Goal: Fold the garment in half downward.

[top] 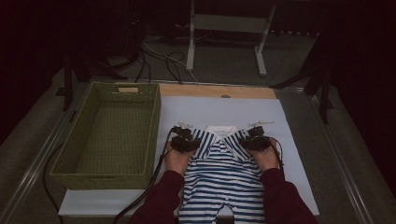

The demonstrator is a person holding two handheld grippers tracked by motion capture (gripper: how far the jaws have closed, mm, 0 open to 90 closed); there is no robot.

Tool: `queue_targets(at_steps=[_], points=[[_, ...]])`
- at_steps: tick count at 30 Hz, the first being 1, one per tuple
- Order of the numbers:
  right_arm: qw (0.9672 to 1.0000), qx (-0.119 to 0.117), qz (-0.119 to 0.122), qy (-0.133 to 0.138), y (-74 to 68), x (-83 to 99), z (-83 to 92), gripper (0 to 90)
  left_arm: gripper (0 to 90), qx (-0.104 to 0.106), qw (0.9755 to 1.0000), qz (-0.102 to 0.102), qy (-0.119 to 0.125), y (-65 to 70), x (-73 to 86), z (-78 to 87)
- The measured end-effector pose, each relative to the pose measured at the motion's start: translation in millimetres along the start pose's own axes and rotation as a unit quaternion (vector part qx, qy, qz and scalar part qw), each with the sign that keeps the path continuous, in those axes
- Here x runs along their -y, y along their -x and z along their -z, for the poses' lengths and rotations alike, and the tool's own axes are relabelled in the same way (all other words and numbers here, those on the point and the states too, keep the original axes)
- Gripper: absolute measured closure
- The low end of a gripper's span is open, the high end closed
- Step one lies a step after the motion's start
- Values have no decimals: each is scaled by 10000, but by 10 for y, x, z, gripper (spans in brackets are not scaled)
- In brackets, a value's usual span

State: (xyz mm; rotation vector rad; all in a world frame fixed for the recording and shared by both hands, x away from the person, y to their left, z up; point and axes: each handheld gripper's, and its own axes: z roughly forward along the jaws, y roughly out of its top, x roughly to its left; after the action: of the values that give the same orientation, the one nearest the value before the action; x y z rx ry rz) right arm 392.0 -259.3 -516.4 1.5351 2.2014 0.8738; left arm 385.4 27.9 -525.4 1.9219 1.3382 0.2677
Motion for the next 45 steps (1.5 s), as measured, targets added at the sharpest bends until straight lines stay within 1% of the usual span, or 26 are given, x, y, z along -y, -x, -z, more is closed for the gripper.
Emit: queue_targets(at_steps=[2, 4, 6, 7, 9, 11, 13, 14, 15, 17, 18, 20, 22, 24, 27, 29, 31, 36, 42, 45], points=[[10000, -19, -28, -2, 0, -2, -1, 701, 568, 9, 10000, -43, 34, 11, 9, -6], [10000, -40, -54, -5, -4, -5, -2, 739, 568, 13, 9999, -136, 45, 21, 16, -11], [10000, -77, -48, 2, -10, -5, -6, 772, 573, 41, 9999, -147, 48, 23, 16, -14], [9999, -101, -60, 0, -10, -6, -8, 786, 595, 27, 9999, -132, 44, 18, 15, -13], [9999, -125, -94, 0, -7, -6, -10, 798, 650, 39, 10000, -41, 40, 8, 13, -15], [9998, -108, -141, 12, -13, -8, -14, 804, 713, -4, 10000, 5, 16, 13, 10, -19], [9998, -103, -158, 16, -19, -9, -16, 808, 760, -2, 10000, 24, 11, 18, 10, -23], [9998, -99, -169, 22, -20, -9, -18, 822, 760, 10, 10000, 68, -6, 18, 10, -28], [9997, -141, -191, 40, -23, -7, -22, 834, 801, 36, 9999, 116, -9, 10, 10, -30], [9997, -156, -154, 46, -25, -5, -24, 843, 856, 159, 9997, 206, -21, 2, 13, -37], [9998, -156, -151, 41, -26, -6, -24, 846, 864, 143, 9997, 191, -17, 8, 14, -38], [9998, -140, -110, 16, -30, -11, -23, 856, 876, 147, 9998, 161, -17, 10, 14, -35], [9999, -106, -51, 13, -43, -18, -23, 863, 880, 201, 9995, 226, -28, -6, 7, -34], [9999, -95, 34, 0, -45, -29, -21, 865, 881, 191, 9995, 233, -16, -12, -5, -34], [10000, -88, 18, 26, -18, -57, 6, 866, 881, 136, 9996, 240, 73, -22, -34, -17], [9999, -70, -36, 118, 4, -85, 34, 866, 881, 107, 9996, 238, 130, -29, -68, -3], [9997, -57, -69, 211, 17, -120, 62, 866, 881, 122, 9993, 287, 227, -34, -124, 31], [9991, 34, 2, 411, -5, -240, 137, 866, 881, 108, 9986, 281, 440, -24, -255, 113], [9979, 115, -8, 645, 25, -370, 218, 867, 880, 103, 9979, 282, 579, -55, -352, 155], [9970, 165, -114, 743, 75, -391, 234, 866, 880, 98, 9978, 265, 606, -67, -399, 160]])
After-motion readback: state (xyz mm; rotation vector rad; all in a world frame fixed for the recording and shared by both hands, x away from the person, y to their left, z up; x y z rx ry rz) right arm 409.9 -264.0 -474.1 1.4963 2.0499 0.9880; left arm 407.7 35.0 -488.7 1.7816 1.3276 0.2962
